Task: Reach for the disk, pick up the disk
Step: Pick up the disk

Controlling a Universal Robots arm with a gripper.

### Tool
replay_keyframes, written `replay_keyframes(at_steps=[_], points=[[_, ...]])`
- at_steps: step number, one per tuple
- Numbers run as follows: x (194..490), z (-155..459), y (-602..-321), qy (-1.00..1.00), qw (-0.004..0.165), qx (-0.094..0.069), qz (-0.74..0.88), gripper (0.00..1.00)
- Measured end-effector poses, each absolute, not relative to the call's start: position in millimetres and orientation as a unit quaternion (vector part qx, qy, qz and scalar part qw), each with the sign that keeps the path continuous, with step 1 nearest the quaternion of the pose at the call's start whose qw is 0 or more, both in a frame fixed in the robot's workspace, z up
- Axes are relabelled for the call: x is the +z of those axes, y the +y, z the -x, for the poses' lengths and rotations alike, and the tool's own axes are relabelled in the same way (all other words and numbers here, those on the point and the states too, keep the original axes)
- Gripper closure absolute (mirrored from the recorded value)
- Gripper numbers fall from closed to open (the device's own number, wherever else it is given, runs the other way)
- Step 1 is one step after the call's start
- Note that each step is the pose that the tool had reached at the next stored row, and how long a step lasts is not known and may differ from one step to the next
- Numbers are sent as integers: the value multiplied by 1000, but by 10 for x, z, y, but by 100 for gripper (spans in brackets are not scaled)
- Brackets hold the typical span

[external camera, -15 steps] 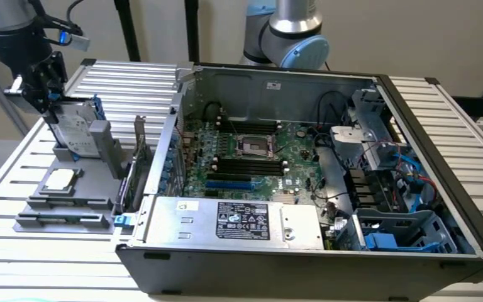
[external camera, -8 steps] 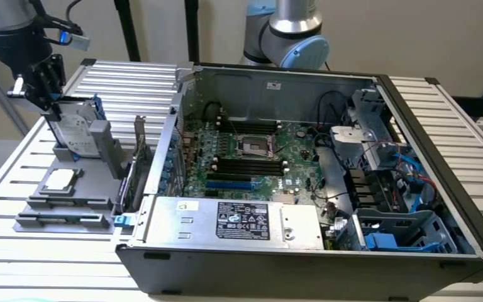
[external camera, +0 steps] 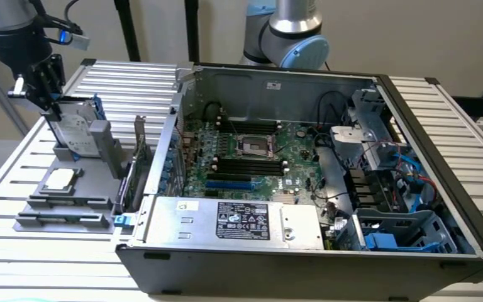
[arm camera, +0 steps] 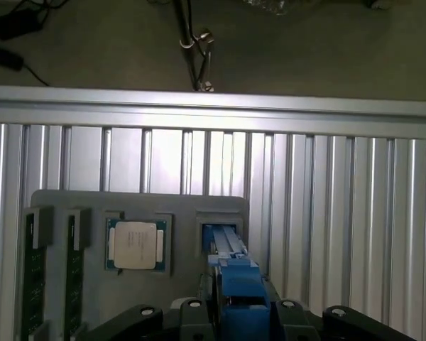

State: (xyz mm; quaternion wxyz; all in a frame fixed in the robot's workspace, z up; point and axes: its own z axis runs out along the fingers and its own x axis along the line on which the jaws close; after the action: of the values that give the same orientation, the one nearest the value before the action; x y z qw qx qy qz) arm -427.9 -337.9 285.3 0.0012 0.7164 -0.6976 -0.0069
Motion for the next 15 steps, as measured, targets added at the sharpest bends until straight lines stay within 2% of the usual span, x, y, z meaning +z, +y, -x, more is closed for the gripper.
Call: replay_keyframes(at_steps=[15], points=[[2853,4286,-3391,-697,1,-6,-717,67]])
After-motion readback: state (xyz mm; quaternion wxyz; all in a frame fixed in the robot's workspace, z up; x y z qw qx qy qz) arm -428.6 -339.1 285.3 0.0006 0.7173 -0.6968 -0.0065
